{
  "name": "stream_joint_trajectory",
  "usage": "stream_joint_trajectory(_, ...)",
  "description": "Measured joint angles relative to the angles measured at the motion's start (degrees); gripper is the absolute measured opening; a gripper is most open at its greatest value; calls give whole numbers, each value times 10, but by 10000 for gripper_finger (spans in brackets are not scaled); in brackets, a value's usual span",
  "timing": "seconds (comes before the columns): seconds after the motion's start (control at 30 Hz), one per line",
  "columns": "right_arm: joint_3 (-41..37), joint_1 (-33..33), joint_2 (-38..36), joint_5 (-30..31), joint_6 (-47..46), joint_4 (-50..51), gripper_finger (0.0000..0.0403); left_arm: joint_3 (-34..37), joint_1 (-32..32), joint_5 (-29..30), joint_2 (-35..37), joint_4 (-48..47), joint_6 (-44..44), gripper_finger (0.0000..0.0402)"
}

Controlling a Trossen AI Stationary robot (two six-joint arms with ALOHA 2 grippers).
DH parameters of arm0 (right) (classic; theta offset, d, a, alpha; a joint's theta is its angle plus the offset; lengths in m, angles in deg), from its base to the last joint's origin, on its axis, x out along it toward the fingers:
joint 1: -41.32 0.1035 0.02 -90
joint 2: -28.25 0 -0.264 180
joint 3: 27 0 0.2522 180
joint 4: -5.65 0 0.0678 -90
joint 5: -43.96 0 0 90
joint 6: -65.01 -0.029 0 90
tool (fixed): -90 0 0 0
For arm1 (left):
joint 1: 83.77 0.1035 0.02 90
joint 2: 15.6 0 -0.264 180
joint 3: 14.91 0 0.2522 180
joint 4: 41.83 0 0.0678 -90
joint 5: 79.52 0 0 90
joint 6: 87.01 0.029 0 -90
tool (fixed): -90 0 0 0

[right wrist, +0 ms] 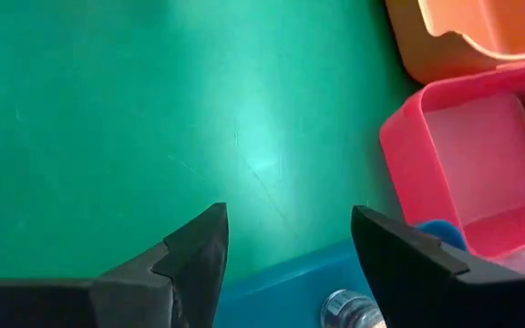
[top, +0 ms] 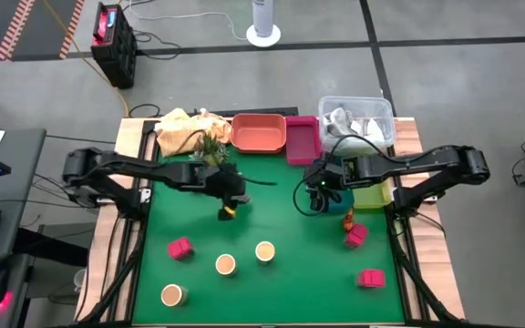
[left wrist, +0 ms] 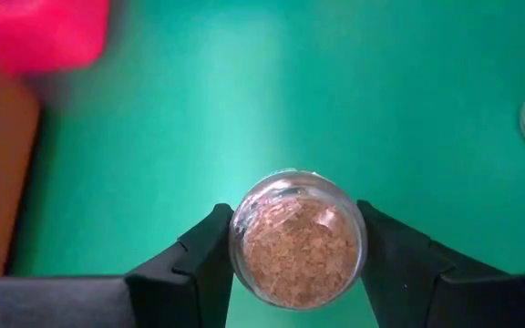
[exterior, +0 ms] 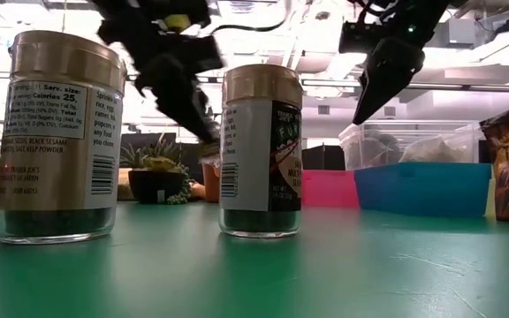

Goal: Sort spices by type
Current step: Put the brown seasoning bottle into the blue bin

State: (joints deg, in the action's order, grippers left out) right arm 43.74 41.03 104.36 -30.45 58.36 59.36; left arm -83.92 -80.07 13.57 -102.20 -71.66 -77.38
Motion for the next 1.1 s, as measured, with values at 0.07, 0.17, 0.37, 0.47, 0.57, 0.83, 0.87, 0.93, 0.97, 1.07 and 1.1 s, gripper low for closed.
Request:
stream_joint_trajectory(0.07,0,4,0,0,-10,4,266,-37,-3,-2,-45,-8,19,186)
stream_joint_trajectory(0.17,0,17,0,0,-25,15,266,-94,-4,-21,-108,-8,41,186)
stream_joint_trajectory(0.37,0,45,0,0,-59,53,266,-184,-2,-48,-198,-13,69,186)
stream_joint_trajectory(0.47,0,57,0,0,-73,72,266,-218,-1,-56,-229,-28,78,187)
stream_joint_trajectory(0.57,-1,68,0,7,-83,83,266,-237,-1,-57,-255,-39,77,198)
stream_joint_trajectory(0.83,-1,72,0,11,-90,75,266,-240,-2,-57,-255,-45,72,275)
stream_joint_trajectory(0.87,-1,70,0,11,-90,74,266,-240,-2,-57,-254,-46,72,283)
stream_joint_trajectory(0.93,-1,69,0,12,-90,71,266,-240,-2,-50,-239,-64,71,292)
stream_joint_trajectory(0.97,-1,69,0,13,-90,67,266,-240,-2,-43,-232,-77,71,294)
stream_joint_trajectory(1.07,-1,69,0,14,-80,42,266,-229,-2,-21,-192,-88,59,294)
stream_joint_trajectory(1.1,-1,69,0,14,-72,31,266,-215,-1,-17,-174,-87,57,293)
